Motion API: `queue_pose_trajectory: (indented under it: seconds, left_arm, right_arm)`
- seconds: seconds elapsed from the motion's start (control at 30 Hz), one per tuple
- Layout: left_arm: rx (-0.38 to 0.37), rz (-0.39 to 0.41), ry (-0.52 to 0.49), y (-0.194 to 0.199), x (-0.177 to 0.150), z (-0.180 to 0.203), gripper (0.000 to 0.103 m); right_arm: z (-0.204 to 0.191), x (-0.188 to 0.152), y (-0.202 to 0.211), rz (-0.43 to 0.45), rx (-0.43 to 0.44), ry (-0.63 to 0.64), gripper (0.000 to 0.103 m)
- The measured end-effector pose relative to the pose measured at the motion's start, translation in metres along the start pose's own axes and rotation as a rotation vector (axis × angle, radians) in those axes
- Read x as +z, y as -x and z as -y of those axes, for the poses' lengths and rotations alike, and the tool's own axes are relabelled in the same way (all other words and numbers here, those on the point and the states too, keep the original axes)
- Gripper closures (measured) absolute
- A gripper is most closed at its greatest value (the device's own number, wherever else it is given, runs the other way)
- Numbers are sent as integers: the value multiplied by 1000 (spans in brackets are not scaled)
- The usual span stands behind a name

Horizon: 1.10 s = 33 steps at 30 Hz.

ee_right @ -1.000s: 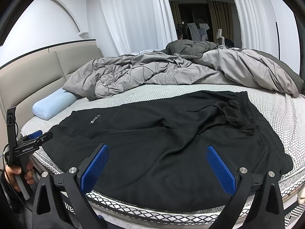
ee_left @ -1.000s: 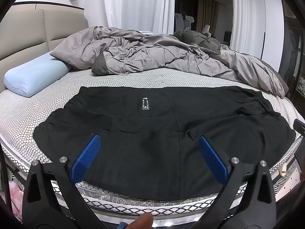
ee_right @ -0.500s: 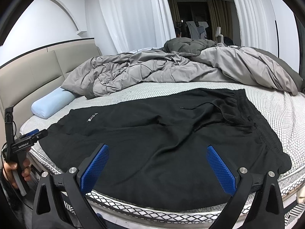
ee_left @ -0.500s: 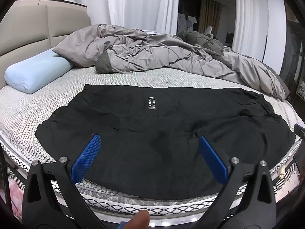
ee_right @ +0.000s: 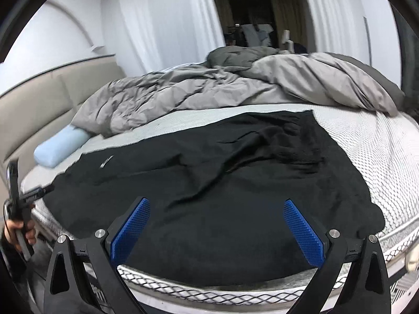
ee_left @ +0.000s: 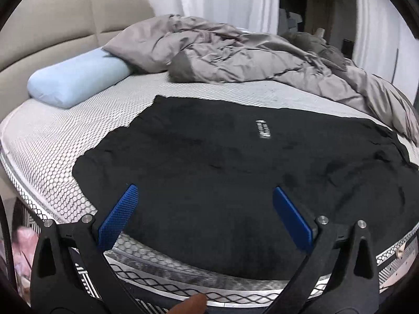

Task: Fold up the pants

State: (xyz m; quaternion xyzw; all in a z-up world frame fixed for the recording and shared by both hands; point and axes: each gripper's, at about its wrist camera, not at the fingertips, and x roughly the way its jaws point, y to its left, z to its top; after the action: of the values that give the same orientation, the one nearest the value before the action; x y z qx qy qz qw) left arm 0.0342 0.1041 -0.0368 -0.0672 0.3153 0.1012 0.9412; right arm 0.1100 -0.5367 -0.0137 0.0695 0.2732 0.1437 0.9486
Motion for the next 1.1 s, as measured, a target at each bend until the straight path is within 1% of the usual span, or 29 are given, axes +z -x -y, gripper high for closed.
queue_pose_trajectory:
  seconds: [0.1, 0.23, 0.3, 0.37, 0.47, 0.5, 0.57, 0.63, 0.67, 0.7, 0.73, 0.77, 0.8, 0.83, 0.87, 0.93, 1.03, 1.1]
  left_arm:
    - [-14, -14, 49, -7, 1, -27, 1]
    - [-39, -36, 134, -11, -2, -69, 1]
    - [-46, -58, 175, -17, -6, -90, 3]
    - [-58, -87, 220, -26, -12, -110, 8]
    - [-81, -106, 269, -37, -18, -129, 14]
    - [-94, -111, 278, -43, -17, -134, 14]
    - [-98, -122, 301, -57, -14, -143, 21]
    - [-100, -113, 311, -69, -6, -147, 23]
    - [-96, -109, 314, -75, -2, -151, 31]
    - [-93, -114, 323, -79, 2, -152, 36]
    - [-95, -118, 336, -84, 6, -154, 52]
    - [-89, -121, 356, -87, 8, -159, 77]
    - [-93, -124, 373, -87, 9, -163, 85]
    - [-115, -112, 384, -85, 10, -167, 90]
    - [-125, -100, 392, -82, 11, -169, 93]
    - [-110, -81, 397, -77, 9, -178, 96]
    - [-111, -91, 400, -81, 7, -180, 96]
    - [-102, -92, 395, -83, 7, -176, 96]
  right_arm:
    - [21, 3, -6, -40, 4, -87, 0]
    - [38, 1, -6, -59, -14, -134, 0]
    - [48, -3, -2, -62, -24, -151, 0]
    - [58, -8, 3, -61, -32, -171, 0]
    - [70, -13, 4, -65, -45, -199, 0]
    - [74, -14, 4, -67, -51, -210, 0]
    - [82, -15, 4, -66, -48, -234, 0]
    - [84, -14, 4, -65, -47, -240, 0]
    - [82, -12, 3, -64, -50, -234, 0]
    - [81, -11, 2, -63, -56, -225, 0]
    - [81, -11, 3, -60, -58, -222, 0]
    - [81, -11, 2, -60, -58, -224, 0]
    - [81, -12, 2, -63, -59, -228, 0]
    - [83, -13, 2, -64, -59, -236, 0]
    - [85, -14, 3, -65, -60, -249, 0]
    - [89, -17, 9, -63, -74, -265, 0]
    - [99, -25, 24, -50, -110, -300, 0]
    - [115, -31, 27, -57, -120, -355, 0]
